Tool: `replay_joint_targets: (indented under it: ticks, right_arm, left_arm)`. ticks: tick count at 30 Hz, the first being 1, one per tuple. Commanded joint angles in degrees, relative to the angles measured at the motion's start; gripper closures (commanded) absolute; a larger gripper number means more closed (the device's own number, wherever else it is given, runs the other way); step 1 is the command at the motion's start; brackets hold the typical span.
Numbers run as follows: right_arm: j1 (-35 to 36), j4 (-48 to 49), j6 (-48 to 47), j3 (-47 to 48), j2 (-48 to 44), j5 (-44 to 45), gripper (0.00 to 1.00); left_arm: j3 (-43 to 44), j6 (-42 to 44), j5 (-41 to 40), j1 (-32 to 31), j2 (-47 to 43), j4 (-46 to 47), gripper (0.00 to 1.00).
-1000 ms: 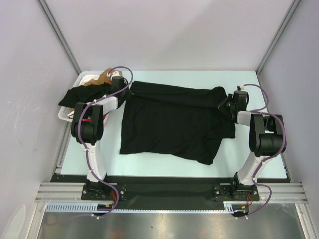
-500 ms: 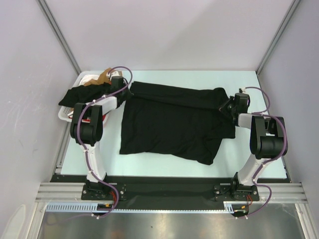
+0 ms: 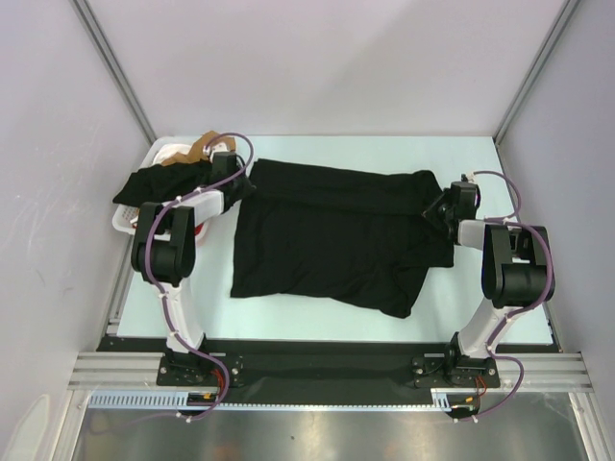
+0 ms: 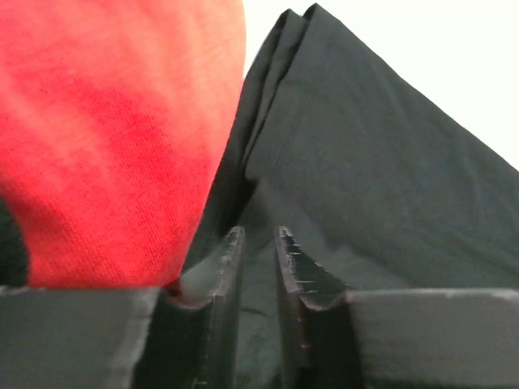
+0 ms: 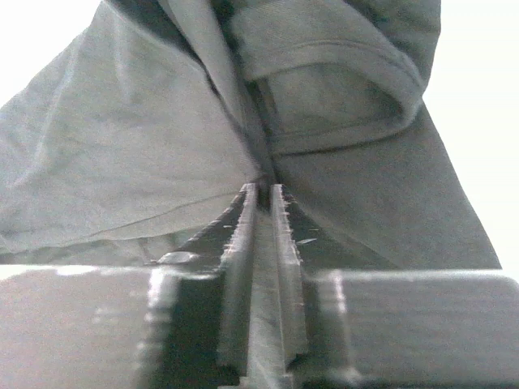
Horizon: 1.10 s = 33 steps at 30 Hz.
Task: Fold and stack the tank tops
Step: Fold the tank top
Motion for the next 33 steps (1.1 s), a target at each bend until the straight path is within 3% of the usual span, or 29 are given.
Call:
replay_joint_targets:
  ticks: [1,2,4,5,15,23,26,33]
  right_arm:
    - [0.28,-2.35,0.04,0.99,-0.35,2.92,0.79]
    - [0.28,-2.71,0.13,1.00,-0.44,3.45,0.74]
    - [0.02,-2.54,0.22,0.65,-1.66,3.54,0.61]
    - [-0.07,-2.28,0.22,0.30,-2.20,3.45,0.59]
    - [-0.33,-6.40,-1.71,-0.84,-8.08,5.21,0.36]
    - [0.89,-11.84,-0.05,-4.44,-16.16,8.19,0.30]
    - [2.56,-16.24,1.97,-6.55,-20.91,9.60,0.17]
    - [8.89,-32.74,3.82,-9.02,-30.93,18.11,0.16]
  left_arm:
    - [0.53,-1.10,-2.09,0.56,-2.53,-1.43,0.68]
    - [0.27,-1.19,-2.19,0.56,-2.79,-1.53,0.51]
    - [-0.96,-1.02,-2.19,0.56,-4.45,-0.91,0.32]
    - [-1.49,-0.58,-2.10,0.56,-5.16,-0.65,0.29]
    - [-2.46,2.41,0.18,-1.54,-9.73,-2.93,0.23]
    - [-3.24,4.78,-0.16,-5.40,-12.80,-6.89,0.21]
    - [-4.82,5.57,-2.62,-8.74,-15.88,-9.26,0.20]
    - [-15.54,3.56,-1.40,-12.71,-25.90,-9.97,0.13]
